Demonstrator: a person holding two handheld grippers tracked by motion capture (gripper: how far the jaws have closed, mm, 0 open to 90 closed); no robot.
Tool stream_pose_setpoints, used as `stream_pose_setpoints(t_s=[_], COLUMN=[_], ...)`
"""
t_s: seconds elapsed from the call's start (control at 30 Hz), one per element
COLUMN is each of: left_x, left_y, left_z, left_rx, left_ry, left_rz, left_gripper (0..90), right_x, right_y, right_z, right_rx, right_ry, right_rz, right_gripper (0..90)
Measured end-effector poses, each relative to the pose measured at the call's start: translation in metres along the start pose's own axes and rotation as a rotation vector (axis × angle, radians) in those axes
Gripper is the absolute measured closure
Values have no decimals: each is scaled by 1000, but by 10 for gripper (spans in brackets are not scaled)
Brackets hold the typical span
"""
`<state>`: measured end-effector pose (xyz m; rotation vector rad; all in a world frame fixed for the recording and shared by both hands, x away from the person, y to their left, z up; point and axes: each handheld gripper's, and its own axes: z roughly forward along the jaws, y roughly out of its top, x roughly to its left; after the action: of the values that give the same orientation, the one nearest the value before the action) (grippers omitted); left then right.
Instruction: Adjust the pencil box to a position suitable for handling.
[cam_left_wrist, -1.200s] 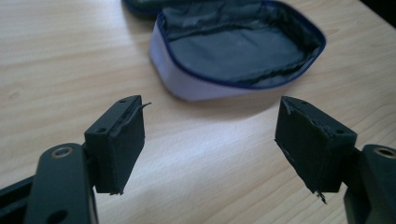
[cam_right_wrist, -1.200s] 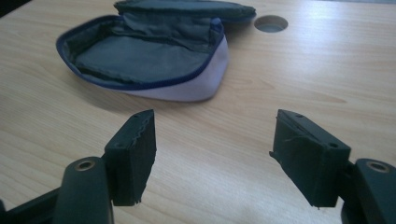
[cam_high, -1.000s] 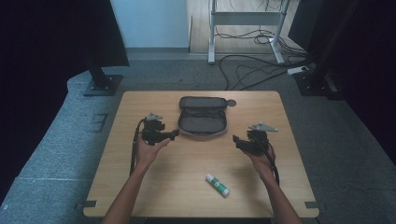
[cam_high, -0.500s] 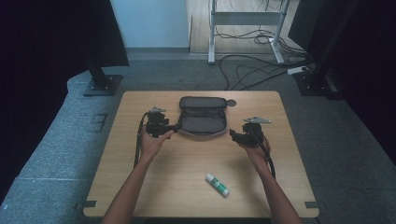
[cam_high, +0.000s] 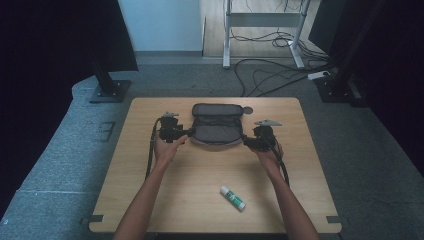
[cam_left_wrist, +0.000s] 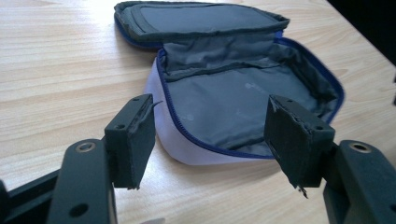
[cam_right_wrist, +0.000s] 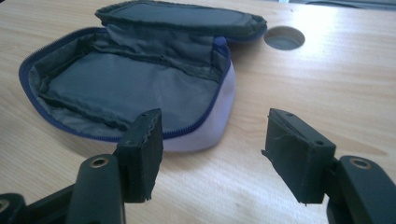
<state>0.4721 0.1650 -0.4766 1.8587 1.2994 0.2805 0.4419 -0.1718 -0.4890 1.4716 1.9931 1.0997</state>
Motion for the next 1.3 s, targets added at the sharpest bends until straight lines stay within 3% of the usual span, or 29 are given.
stream_pose_setpoints(t_s=[0.2,0.3,0.43,1.03,1.3], left_x=[6,3,4,14,15], left_y=[0,3,4,-4,-6], left_z=[18,23,30,51,57], left_rx=[33,34,24,74,82], left_ry=[41,58,70,84,74], left_rz=[-1,30,24,5,-12], left_gripper=[348,346,361,401,440], right_x=[4,9,10,3,1], right_y=[6,9,9,4,0], right_z=[10,16,26,59,65], right_rx=[11,7,16,82,100], right_ry=[-4,-11,-21,-79,-60], right_rz=[-13,-22,-18,-4,9], right_gripper=[376,387,391,437,477])
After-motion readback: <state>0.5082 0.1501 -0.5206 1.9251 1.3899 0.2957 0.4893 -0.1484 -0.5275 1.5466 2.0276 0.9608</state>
